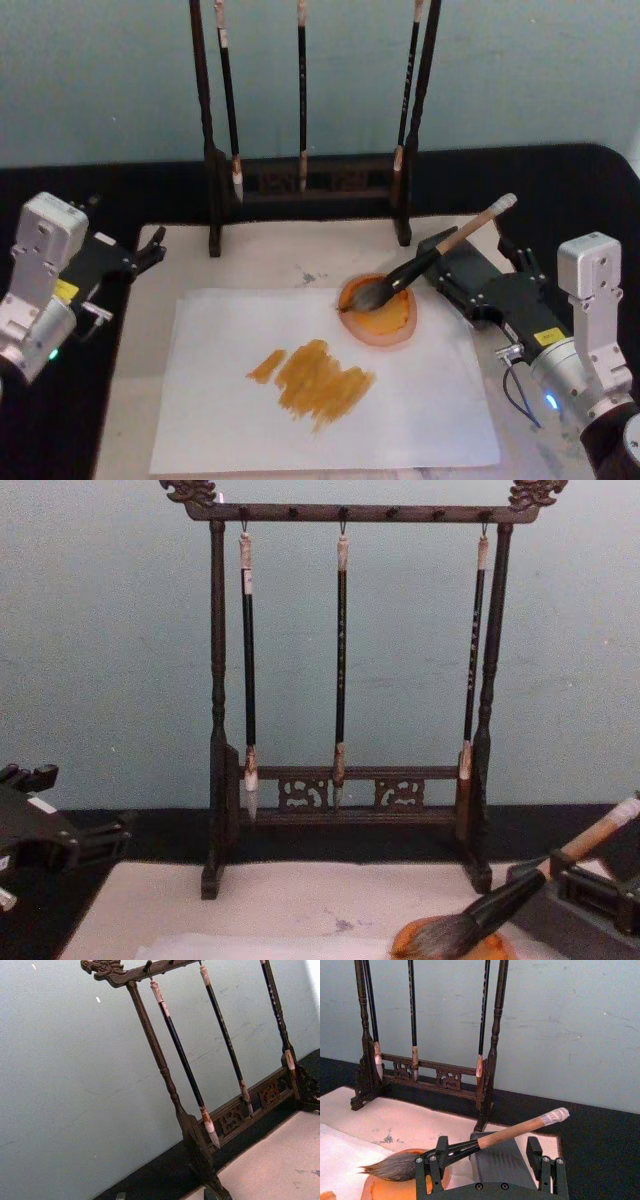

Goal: Pick up the brush from the inkstone, write on the paper, then place the brush back to its original position.

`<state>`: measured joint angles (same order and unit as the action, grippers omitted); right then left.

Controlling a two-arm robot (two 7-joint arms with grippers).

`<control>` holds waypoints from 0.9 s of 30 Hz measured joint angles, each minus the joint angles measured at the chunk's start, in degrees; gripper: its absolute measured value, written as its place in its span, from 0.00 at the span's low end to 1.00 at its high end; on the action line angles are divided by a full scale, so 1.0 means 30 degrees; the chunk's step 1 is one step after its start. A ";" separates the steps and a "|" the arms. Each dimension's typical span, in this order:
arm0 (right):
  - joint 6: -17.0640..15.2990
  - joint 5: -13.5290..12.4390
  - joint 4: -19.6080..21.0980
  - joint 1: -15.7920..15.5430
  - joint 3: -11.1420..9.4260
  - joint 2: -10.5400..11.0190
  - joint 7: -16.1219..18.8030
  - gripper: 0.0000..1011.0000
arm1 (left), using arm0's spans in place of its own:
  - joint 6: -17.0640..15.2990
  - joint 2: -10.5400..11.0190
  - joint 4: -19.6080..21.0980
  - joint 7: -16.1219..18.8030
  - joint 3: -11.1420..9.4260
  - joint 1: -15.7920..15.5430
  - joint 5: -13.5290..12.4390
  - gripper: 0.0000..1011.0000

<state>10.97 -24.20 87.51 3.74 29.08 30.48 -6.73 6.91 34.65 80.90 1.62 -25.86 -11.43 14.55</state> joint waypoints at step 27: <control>0.0001 0.0000 0.0000 -0.0001 -0.0001 -0.0001 0.0000 0.99 | 0.0000 0.0000 0.0000 0.0000 0.0000 0.0000 0.0000 1.00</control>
<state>10.97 -24.21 87.51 3.74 29.08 30.48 -6.73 6.91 34.64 80.90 1.62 -25.86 -11.43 14.55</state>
